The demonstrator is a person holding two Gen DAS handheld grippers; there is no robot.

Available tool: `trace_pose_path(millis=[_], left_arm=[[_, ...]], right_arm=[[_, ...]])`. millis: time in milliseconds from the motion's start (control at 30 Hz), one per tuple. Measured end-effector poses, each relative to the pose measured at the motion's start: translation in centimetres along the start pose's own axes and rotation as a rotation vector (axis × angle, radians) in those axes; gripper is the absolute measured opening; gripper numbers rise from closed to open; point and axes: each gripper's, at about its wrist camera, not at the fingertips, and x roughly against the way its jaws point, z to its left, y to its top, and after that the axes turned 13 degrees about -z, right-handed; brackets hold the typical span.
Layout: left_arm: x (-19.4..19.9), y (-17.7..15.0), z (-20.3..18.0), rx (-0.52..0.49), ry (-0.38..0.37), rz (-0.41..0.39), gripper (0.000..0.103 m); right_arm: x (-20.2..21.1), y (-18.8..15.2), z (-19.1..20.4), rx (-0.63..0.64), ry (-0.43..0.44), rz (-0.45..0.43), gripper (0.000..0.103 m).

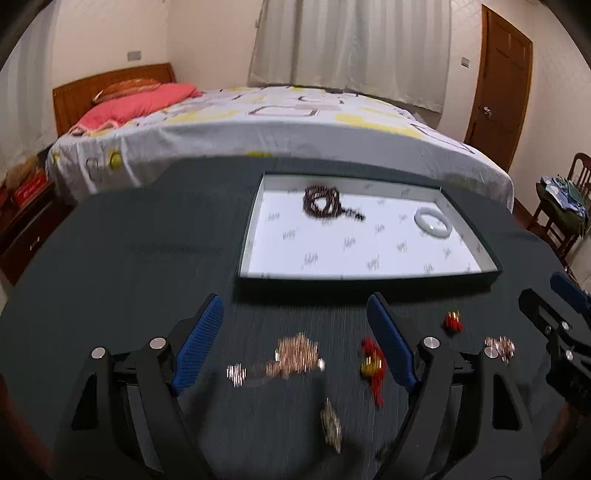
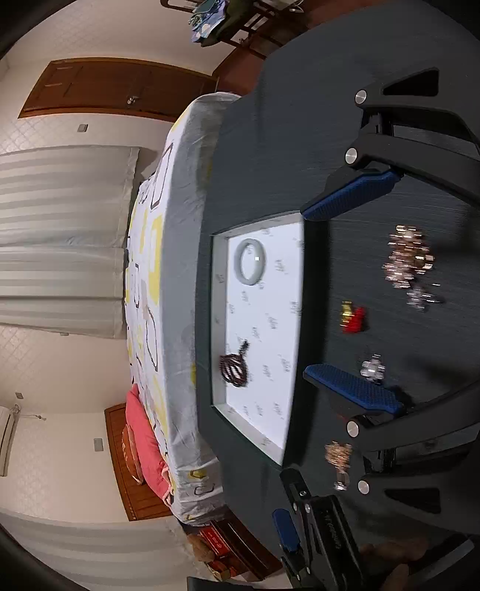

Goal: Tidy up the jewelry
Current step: 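Grasp the silver pendant with the left gripper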

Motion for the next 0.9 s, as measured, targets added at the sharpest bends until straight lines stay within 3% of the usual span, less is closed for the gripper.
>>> trace_pose_path(millis=[400,467,733,900], left_arm=[[1.5,-5.4,-0.8,-0.027,0.0,0.079,0.075],[1.3,-6.0,-0.9,-0.032,-0.002,0.092,0.063],[0.6,-7.4,-1.1,-0.038,-0.008,0.132,0.053],[0.6,-7.9,-1.6,-0.064,-0.022,0.135,0.042]], right_arm=[[2.4,-4.9,0.4,-0.012,0.023,0.073,0.077],[2.5,-5.3,0.5,-0.015,0.028,0.081,0.077],[2.6,-6.4,0.6,-0.028,0.035,0.093,0.077],[2.6,-6.4,0.6,-0.032,0.037,0.09,0.077]])
